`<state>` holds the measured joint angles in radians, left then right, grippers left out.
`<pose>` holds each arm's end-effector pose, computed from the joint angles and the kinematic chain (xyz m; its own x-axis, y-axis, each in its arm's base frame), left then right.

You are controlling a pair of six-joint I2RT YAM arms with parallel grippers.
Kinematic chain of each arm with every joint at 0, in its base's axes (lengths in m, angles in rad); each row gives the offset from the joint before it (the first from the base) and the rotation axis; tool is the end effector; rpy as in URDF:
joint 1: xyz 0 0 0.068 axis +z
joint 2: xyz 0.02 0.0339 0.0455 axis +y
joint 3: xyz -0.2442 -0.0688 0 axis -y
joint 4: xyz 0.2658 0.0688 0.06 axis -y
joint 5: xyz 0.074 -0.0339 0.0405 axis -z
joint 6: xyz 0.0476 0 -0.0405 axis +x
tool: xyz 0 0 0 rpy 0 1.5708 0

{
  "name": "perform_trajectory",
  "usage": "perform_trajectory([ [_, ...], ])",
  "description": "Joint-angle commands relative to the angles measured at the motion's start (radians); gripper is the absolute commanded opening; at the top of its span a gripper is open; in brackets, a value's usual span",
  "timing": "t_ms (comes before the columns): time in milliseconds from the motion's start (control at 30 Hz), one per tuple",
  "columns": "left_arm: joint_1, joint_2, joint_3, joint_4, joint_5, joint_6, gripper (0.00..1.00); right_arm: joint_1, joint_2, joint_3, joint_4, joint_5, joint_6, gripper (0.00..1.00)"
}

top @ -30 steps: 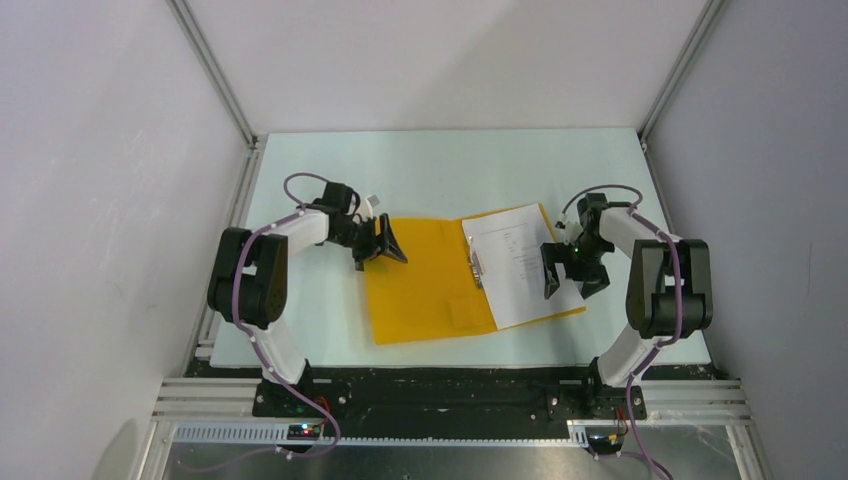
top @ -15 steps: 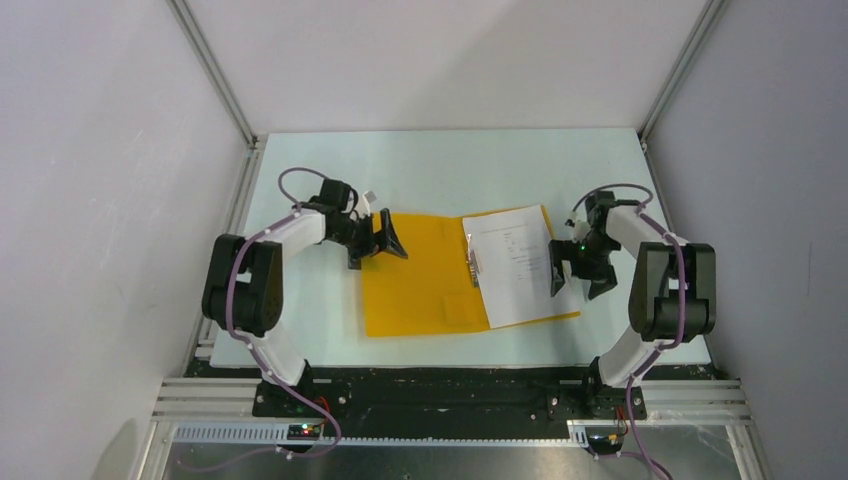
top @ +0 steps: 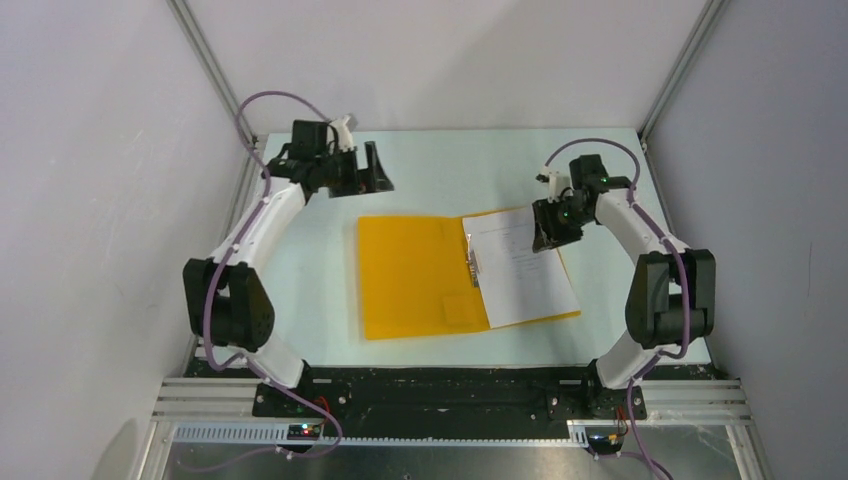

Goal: Put the files into the folder

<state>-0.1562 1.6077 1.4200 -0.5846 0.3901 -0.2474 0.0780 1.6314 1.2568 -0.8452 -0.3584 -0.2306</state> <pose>0.3784 -0.0779 0.2845 -0.7694 -0.1081 -0.6295 0.2316 0.8713 -0.4327 0.3425 0.0435 0.2045 -0.8672 -0.2825 -0.4100 -0.4021 0.8830 0.2421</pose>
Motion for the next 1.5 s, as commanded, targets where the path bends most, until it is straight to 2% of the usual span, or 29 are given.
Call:
perform_trajectory([
  [0, -0.096, 0.154, 0.086, 0.043, 0.203, -0.123, 0.97, 0.020, 0.098, 0.034, 0.110, -0.112, 0.105, 0.20],
  [67, -0.138, 0.221, 0.112, 0.077, 0.234, -0.182, 0.94, 0.022, 0.147, 0.036, 0.115, -0.124, 0.139, 0.01],
  [100, -0.167, 0.239, 0.122, 0.100, 0.243, -0.190, 0.94, 0.023, 0.170, 0.035, 0.121, -0.129, 0.141, 0.00],
  [267, -0.233, 0.390, 0.200, 0.145, 0.276, -0.261, 0.92, 0.015, 0.244, 0.035, 0.134, -0.128, 0.138, 0.00],
  [433, -0.273, 0.487, 0.205, 0.231, 0.351, -0.333, 0.86, -0.002, 0.320, 0.035, 0.127, -0.150, 0.168, 0.00],
  [767, -0.365, 0.659, 0.307, 0.376, 0.418, -0.435, 0.83, -0.025, 0.362, 0.062, 0.092, -0.121, 0.190, 0.00],
  [933, -0.383, 0.660, 0.314, 0.409, 0.447, -0.457, 0.81, -0.024, 0.365, 0.060, 0.078, -0.109, 0.195, 0.00],
  [1200, -0.387, 0.551, 0.232, 0.428, 0.461, -0.417, 0.78, -0.015, 0.363, 0.059, 0.087, -0.088, 0.217, 0.00],
  [1467, -0.414, 0.511, 0.173, 0.472, 0.487, -0.403, 0.78, -0.008, 0.360, 0.059, 0.091, -0.071, 0.223, 0.00],
])
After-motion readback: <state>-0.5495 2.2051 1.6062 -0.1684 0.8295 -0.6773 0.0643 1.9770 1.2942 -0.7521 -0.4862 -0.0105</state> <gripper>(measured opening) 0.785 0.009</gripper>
